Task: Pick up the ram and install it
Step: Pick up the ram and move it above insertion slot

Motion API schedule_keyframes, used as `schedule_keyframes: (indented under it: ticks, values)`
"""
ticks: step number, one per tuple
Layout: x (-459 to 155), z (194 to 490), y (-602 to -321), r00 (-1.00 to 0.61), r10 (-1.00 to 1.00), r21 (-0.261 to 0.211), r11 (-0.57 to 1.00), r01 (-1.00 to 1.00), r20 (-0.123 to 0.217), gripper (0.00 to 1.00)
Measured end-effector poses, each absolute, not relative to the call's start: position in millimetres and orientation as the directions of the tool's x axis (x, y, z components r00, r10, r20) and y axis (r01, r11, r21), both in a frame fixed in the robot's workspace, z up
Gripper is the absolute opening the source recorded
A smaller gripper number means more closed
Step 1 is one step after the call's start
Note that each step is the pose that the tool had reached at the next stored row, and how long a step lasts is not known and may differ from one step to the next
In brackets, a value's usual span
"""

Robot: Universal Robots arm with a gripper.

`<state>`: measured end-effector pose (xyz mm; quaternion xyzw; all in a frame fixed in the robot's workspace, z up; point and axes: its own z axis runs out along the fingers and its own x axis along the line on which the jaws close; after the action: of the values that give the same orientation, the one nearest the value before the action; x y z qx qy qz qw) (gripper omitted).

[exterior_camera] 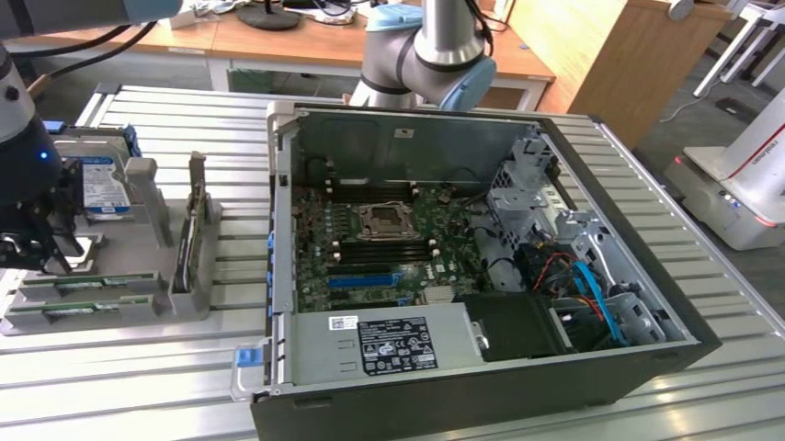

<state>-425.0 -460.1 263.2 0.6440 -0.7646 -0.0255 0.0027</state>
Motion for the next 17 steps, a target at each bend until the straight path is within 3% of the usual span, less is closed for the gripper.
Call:
schedule_keyframes:
  ticks: [17]
  values:
    - [-425.0, 240.3, -460.1, -0.17, -0.985, 0.043, 0.169, -0.985, -0.029, 0.3]
